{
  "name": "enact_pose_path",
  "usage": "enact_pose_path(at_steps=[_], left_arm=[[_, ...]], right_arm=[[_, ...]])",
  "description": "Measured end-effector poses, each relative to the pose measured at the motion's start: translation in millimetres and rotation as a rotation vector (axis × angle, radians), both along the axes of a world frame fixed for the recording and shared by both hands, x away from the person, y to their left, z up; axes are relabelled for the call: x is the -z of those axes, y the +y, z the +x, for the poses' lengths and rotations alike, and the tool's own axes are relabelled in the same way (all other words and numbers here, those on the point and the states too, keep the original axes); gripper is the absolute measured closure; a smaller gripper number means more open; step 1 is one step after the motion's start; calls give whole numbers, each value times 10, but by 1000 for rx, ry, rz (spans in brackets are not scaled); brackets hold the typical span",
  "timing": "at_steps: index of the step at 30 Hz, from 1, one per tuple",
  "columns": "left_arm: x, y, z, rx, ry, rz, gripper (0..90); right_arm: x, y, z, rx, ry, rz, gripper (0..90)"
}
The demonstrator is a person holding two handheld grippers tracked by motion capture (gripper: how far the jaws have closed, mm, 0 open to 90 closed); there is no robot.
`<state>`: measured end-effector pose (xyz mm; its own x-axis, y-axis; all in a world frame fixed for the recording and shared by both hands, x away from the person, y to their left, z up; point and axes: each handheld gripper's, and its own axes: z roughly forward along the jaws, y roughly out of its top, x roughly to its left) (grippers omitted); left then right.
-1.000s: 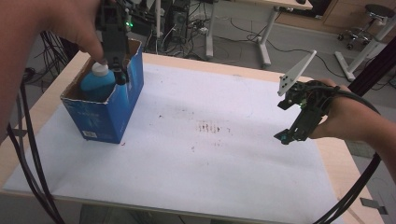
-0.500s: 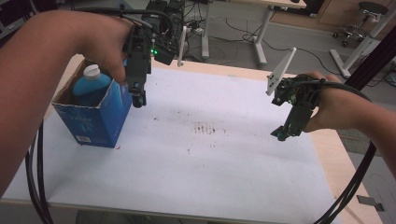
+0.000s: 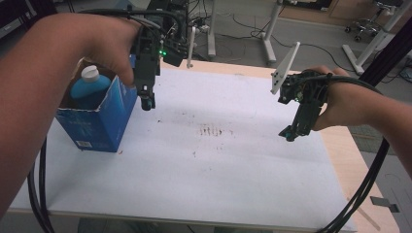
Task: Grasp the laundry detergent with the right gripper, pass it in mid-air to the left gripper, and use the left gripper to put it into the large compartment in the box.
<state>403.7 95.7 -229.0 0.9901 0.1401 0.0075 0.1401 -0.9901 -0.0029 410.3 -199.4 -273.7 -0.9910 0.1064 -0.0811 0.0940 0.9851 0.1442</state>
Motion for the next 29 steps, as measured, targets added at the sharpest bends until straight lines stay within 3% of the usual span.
enact_pose_path(at_steps=[12, 20, 29], left_arm=[[-15, 16, 33, -16, 4, -16, 16], [-47, 17, 41, -31, 3, -48, 16], [-32, 6, 47, -38, 8, -36, 16]], right_arm=[[1, -48, 30, 9, -1, 9, 6], [27, -25, 34, 2, -6, 5, 6], [15, -18, 8, 3, -12, 6, 6]])
